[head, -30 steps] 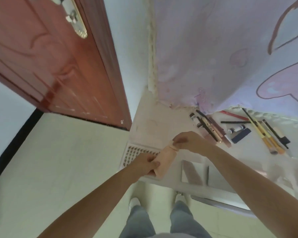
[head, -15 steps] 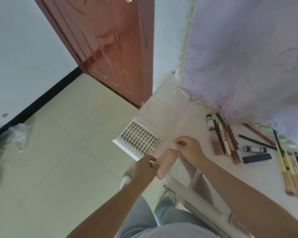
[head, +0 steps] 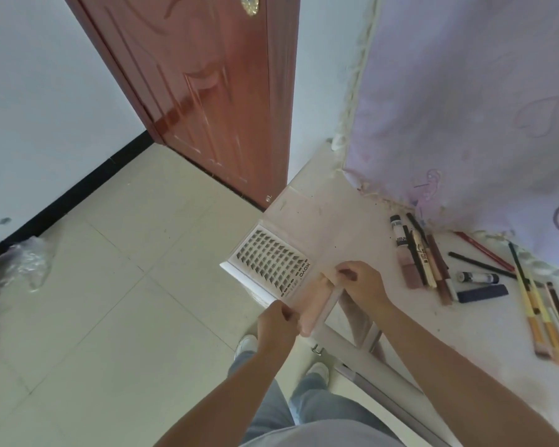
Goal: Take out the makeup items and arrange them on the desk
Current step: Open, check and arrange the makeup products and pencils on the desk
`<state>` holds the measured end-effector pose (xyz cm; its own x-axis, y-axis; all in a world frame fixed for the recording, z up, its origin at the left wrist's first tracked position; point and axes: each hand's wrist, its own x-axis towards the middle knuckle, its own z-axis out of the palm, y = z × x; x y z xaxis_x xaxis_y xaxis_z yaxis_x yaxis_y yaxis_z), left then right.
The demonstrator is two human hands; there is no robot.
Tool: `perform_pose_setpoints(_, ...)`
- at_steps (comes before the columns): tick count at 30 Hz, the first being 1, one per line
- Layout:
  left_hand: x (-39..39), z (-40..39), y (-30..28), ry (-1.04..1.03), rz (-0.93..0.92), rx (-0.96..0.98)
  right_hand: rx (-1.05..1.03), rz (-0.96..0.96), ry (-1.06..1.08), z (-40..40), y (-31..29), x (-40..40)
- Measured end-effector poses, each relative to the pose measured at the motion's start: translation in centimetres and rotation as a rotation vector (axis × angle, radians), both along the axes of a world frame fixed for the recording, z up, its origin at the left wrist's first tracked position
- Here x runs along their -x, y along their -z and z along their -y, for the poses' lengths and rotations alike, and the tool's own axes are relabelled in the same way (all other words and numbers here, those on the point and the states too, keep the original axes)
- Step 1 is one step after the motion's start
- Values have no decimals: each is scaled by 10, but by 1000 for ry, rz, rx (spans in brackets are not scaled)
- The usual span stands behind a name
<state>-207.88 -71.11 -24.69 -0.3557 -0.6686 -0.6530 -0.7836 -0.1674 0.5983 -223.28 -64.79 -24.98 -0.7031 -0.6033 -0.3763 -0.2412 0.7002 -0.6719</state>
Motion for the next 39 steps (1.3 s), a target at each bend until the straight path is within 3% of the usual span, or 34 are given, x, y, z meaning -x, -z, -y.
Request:
perform_pose_setpoints(9,-2,7,-2,144,-1,72,-117,-48,-45,13,-11,-4)
perform_pose_setpoints(16,-6,0,-13,456,68,160,-160,-44,-29,12,-12,-4)
perform_pose_setpoints(20,-7,0,-23,535,113,186,-143,-38,21,4,-17,-3)
perform_pose_setpoints(26,13,4,-38,757,-12,400,-164,-198,82,-26,-34,17)
perform_pose_setpoints(31,39,2,-37,987,-10,529,-420,-390,91,-50,-36,39)
perform_pose_setpoints(39,48,6,-33,1285,201,624,-404,-319,108,-29,-29,47)
